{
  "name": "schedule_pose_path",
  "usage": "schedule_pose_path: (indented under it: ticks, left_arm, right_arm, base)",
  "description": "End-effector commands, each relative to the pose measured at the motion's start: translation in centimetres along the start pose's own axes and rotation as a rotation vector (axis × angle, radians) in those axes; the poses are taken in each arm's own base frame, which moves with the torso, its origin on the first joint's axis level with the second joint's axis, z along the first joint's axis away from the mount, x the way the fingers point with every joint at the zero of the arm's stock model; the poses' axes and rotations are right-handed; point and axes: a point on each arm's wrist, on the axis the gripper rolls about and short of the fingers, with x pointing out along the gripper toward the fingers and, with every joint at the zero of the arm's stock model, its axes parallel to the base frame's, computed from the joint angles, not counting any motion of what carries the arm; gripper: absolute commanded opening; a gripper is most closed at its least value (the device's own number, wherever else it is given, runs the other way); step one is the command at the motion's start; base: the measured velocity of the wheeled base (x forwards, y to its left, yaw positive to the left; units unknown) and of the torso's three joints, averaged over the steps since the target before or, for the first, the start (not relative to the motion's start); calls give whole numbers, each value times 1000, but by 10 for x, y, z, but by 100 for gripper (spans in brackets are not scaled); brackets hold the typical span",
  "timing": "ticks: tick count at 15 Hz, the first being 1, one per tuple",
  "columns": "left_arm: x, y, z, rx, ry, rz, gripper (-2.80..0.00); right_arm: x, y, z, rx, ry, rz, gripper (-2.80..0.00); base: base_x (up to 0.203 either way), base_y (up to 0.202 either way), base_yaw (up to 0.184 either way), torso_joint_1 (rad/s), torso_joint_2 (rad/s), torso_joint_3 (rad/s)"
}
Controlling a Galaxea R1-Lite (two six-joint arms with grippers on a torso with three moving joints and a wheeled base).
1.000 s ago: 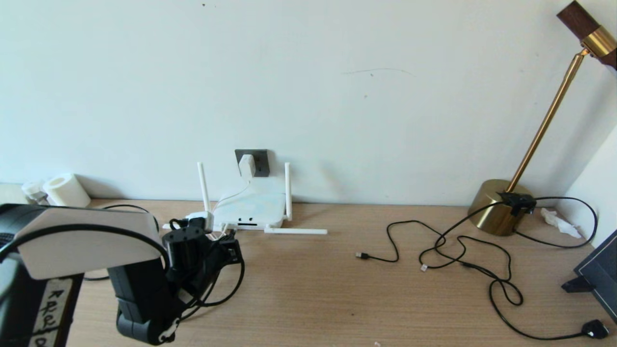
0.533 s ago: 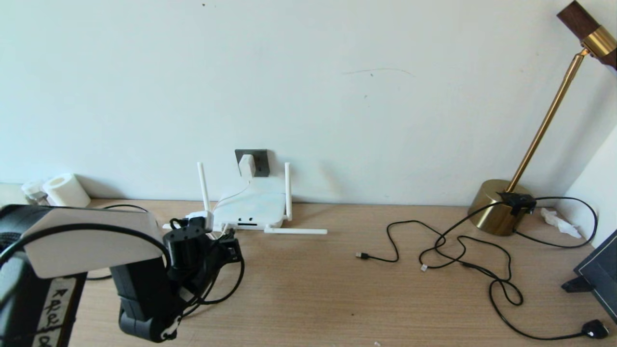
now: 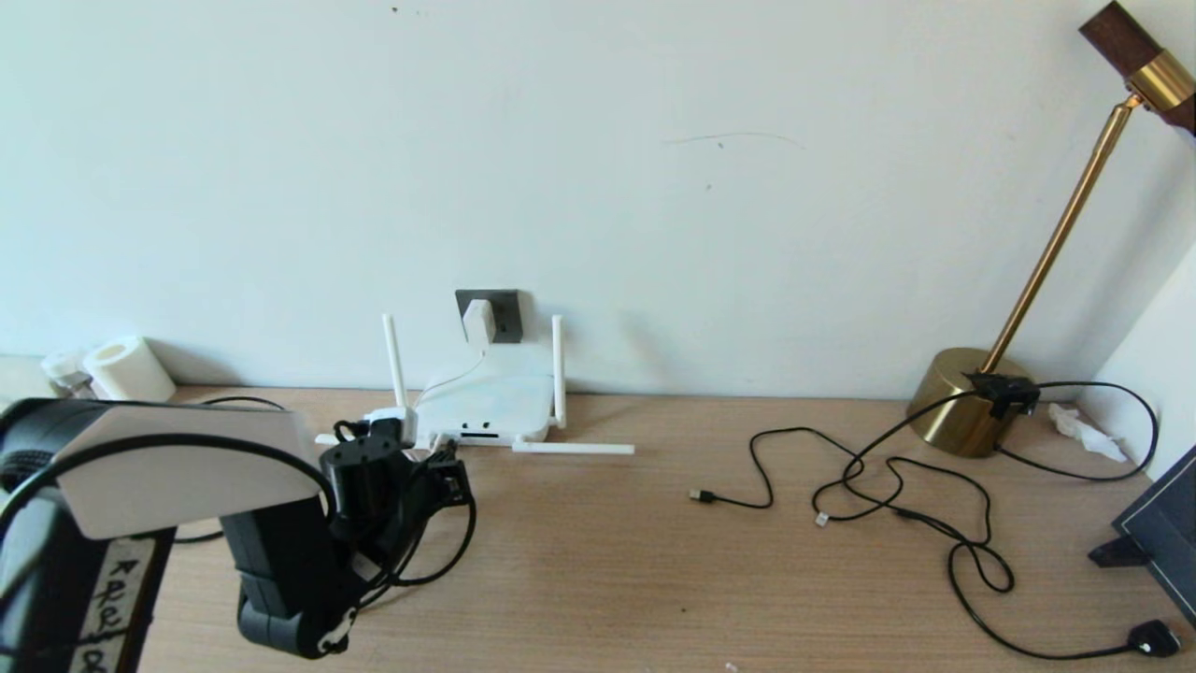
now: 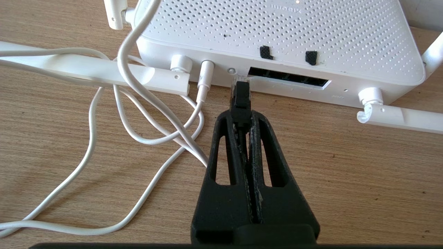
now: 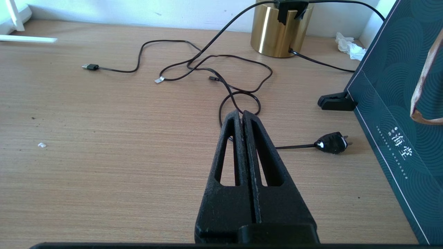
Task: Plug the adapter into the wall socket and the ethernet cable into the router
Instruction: Align cable and router interface
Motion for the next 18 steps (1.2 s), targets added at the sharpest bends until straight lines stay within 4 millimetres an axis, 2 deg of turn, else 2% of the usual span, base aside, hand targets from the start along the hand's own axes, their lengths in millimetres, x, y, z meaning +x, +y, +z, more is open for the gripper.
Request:
schedule_pose_path:
  ticks: [1, 18]
  left_arm:
    - [1, 0, 0, -3, -6, 0, -280]
    - [-3, -10, 1, 5, -9, -21, -280]
  right_arm:
    - [0, 0, 0, -1, 2, 1, -280]
    - [0, 0, 0, -1, 2, 0, -280]
  base:
    - [0, 0, 0, 0, 0, 0]
    - [0, 0, 0, 0, 0, 0]
